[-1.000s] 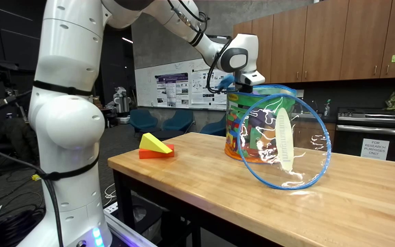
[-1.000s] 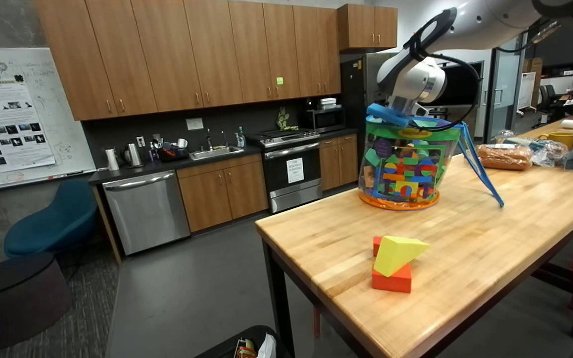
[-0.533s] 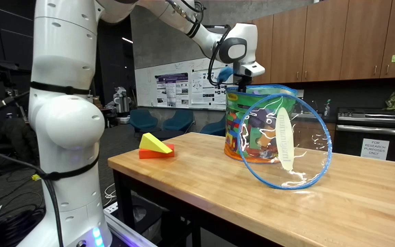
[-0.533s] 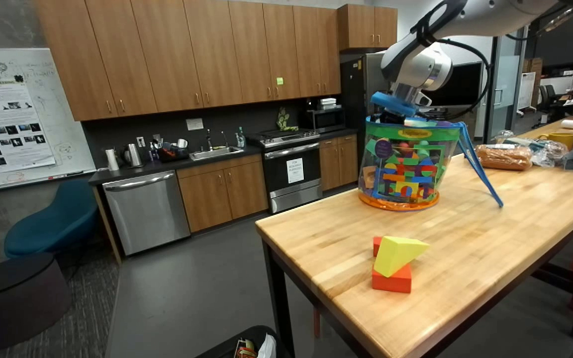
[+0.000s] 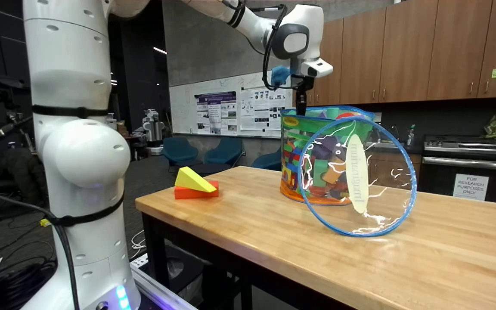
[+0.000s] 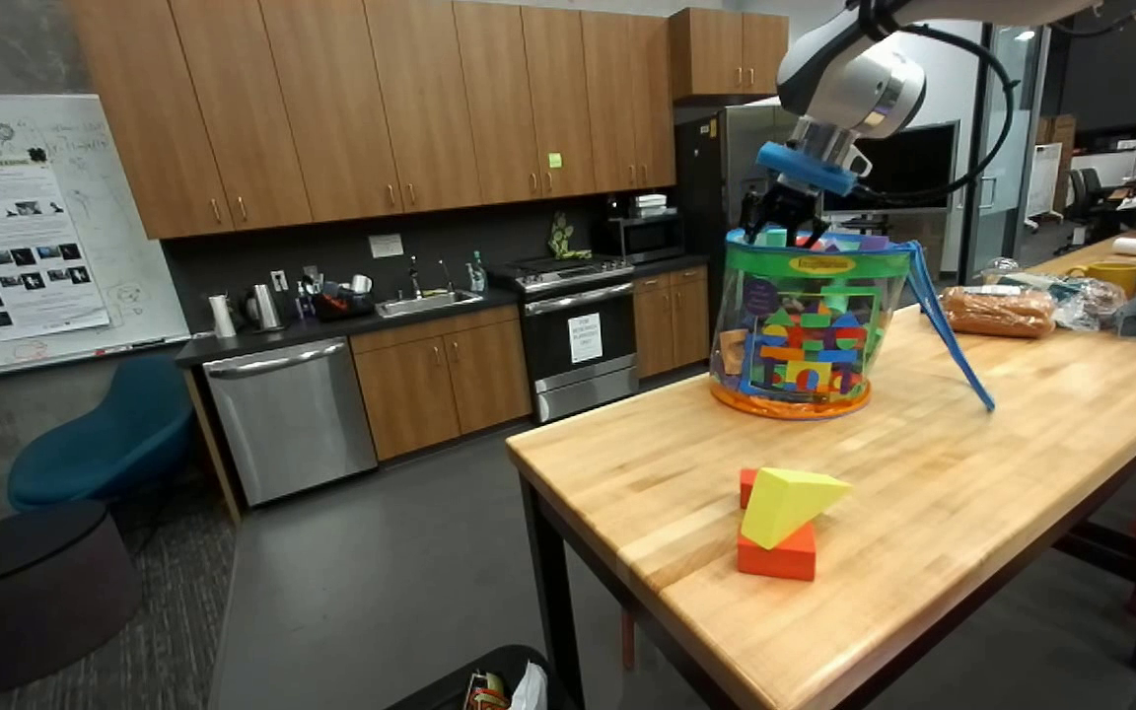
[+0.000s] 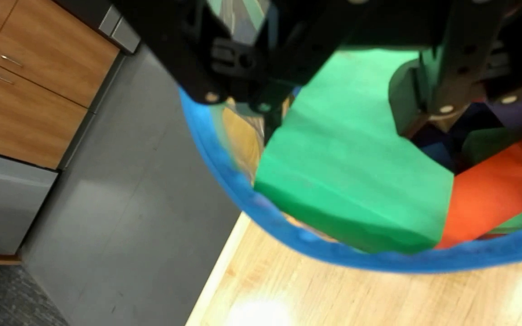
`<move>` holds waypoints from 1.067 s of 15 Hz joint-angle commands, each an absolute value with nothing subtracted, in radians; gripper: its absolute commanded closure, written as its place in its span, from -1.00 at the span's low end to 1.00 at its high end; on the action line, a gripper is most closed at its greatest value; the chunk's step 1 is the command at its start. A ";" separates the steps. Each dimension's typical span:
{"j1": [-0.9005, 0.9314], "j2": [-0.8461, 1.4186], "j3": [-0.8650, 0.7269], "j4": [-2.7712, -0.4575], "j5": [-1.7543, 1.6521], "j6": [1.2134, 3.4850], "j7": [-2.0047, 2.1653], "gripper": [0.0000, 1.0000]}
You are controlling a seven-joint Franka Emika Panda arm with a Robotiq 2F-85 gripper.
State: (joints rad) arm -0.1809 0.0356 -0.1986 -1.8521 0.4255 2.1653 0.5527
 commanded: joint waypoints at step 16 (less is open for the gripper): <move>-0.173 -0.280 -0.207 -2.037 0.631 2.119 0.165 0.36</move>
State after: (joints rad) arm -0.1869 -0.1921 -0.2068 -1.9686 0.5981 2.1178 0.2159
